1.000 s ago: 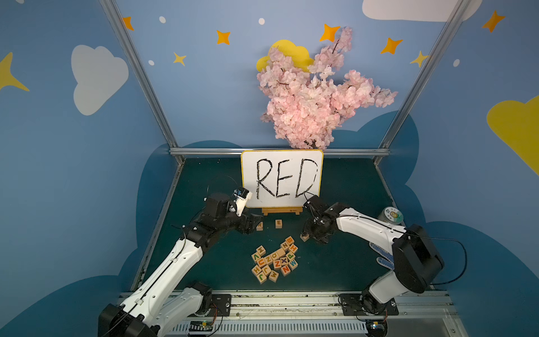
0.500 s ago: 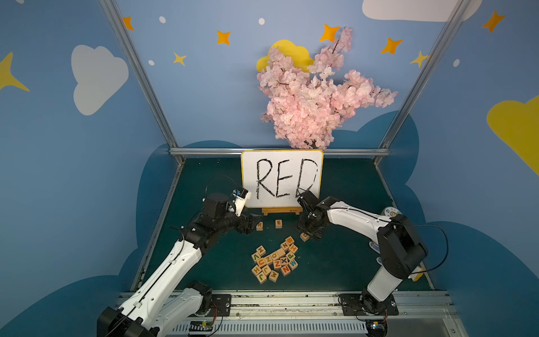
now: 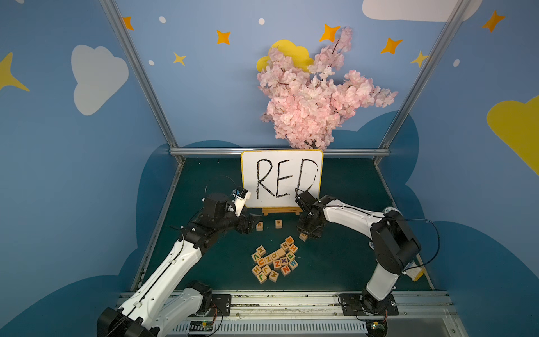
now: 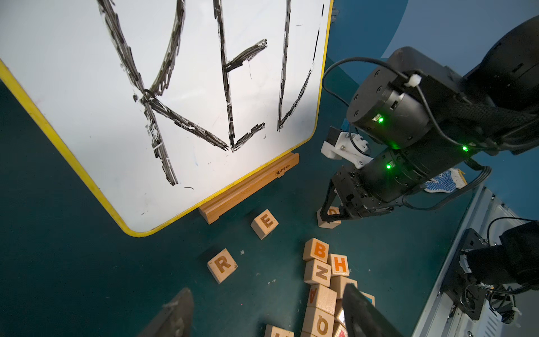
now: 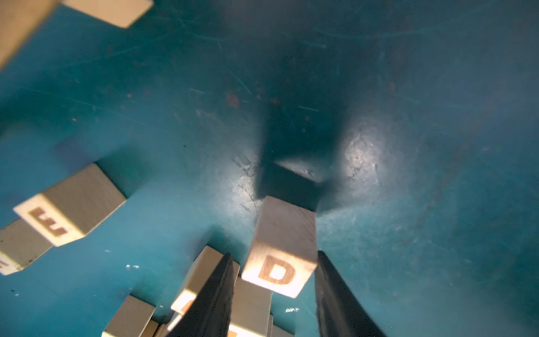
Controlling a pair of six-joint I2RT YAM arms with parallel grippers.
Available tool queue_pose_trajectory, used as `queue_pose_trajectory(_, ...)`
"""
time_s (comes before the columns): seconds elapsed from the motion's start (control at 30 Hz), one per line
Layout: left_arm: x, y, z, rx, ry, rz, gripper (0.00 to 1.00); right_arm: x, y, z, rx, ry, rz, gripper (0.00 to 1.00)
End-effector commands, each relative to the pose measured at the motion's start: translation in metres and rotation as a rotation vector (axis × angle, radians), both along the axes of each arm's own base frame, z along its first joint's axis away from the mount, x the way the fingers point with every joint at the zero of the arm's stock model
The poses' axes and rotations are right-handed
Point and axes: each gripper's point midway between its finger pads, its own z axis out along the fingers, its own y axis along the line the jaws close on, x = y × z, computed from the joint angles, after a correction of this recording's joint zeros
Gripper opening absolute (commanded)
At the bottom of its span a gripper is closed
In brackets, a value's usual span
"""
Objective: Assemble the uppercase word "red" with letter blocks
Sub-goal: Pick up the letter block from the center of the board.
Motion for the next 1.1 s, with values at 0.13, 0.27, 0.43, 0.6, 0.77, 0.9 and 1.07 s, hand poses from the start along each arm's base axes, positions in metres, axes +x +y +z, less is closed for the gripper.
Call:
queue_pose_trajectory(0.13, 0.001, 0.001, 0.002, 0.003, -0.007, 0.0, 0.8, 0.001, -0.011, 0.002, -0.119, 0.003, 0.078, 0.38)
queue_pose_trajectory(0.27, 0.001, 0.001, 0.001, 0.004, -0.006, 0.002, 0.8, 0.001, -0.008, 0.005, -0.147, -0.001, 0.124, 0.44)
queue_pose_trajectory(0.43, 0.001, 0.002, 0.002, 0.005, -0.009, 0.005, 0.8, 0.0, -0.003, 0.002, -0.157, 0.01, 0.152, 0.47)
queue_pose_trajectory(0.6, 0.001, 0.003, 0.002, 0.008, -0.01, 0.006, 0.8, -0.002, -0.002, -0.002, -0.156, 0.02, 0.15, 0.46)
queue_pose_trajectory(0.77, 0.001, 0.003, 0.002, 0.008, -0.01, 0.006, 0.8, -0.002, -0.002, -0.005, -0.162, 0.022, 0.155, 0.42)
queue_pose_trajectory(0.9, 0.001, 0.002, 0.001, 0.008, -0.009, 0.005, 0.8, -0.003, -0.002, -0.007, -0.182, 0.023, 0.17, 0.38)
queue_pose_trajectory(1.07, 0.002, 0.002, 0.001, 0.01, -0.007, 0.005, 0.79, -0.005, -0.004, -0.013, -0.206, 0.031, 0.18, 0.34)
